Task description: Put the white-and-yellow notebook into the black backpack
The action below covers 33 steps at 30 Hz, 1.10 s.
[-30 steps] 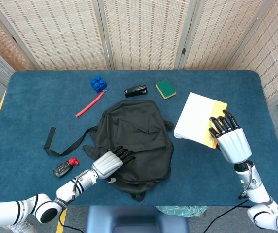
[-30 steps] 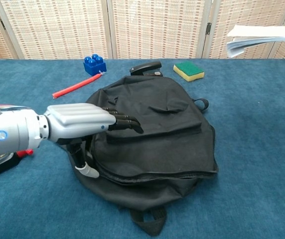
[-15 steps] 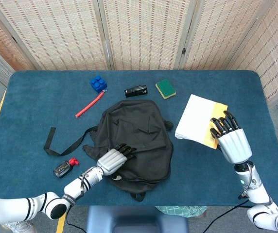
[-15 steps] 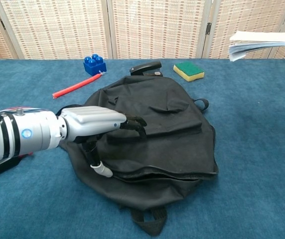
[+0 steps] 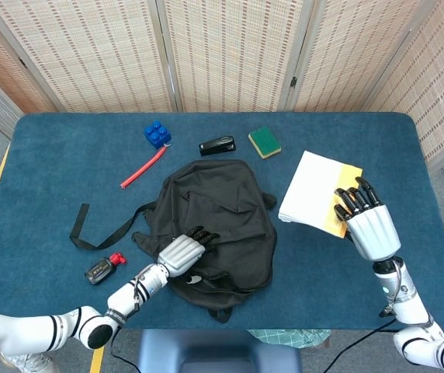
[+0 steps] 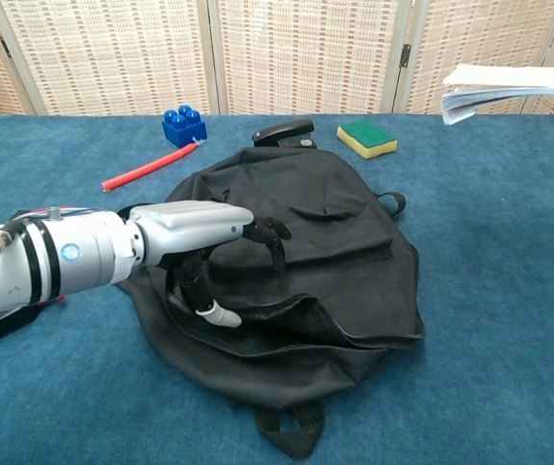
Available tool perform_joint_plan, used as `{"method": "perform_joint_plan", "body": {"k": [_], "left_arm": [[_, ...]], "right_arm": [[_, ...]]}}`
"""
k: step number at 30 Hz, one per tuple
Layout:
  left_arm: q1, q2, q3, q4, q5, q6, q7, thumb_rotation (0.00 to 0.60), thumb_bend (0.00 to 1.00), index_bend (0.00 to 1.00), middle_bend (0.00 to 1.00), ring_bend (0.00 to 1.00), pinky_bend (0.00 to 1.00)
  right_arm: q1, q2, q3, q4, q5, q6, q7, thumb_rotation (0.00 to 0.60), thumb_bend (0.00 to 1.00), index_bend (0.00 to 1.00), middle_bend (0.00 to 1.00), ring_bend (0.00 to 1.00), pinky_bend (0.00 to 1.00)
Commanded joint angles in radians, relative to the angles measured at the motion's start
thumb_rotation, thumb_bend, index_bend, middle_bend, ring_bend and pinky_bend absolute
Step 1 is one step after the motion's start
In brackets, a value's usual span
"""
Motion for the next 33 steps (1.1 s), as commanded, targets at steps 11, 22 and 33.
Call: {"method": "perform_joint_plan", "body": {"k": [11,22,33], "left_arm": [[0.011,-0.044,0.02,0.021,-0.032,0.039,-0.006,0.6,0.34,0.51,0.17,0.17,0.0],[0.029,-0.081,0.012,0.061,-0.033,0.061,-0.082,0.6,0.43,0.67,0.25,0.23,0.02],[0.051,-0.003,-0.101,-0.002,-0.06,0.078,-0.288,0.6,0.5,0.68,0.29,0.26,0.04]], "right_arm": [[-0.002,-0.006,-0.003,-0.001,-0.003,0.001,-0.003,0.6,0.55,0.73,0.42,0.39,0.24],[-0.006,-0.006,-0.002,-0.003,-0.002,0.001,-0.004,0.6,0.55,0.73,0.42,0.39,0.24],[-0.01,0.024,-0.018,-0.087,-0.095,0.113,0.083,0.6,0.56,0.73,0.42,0.4,0.24]]}}
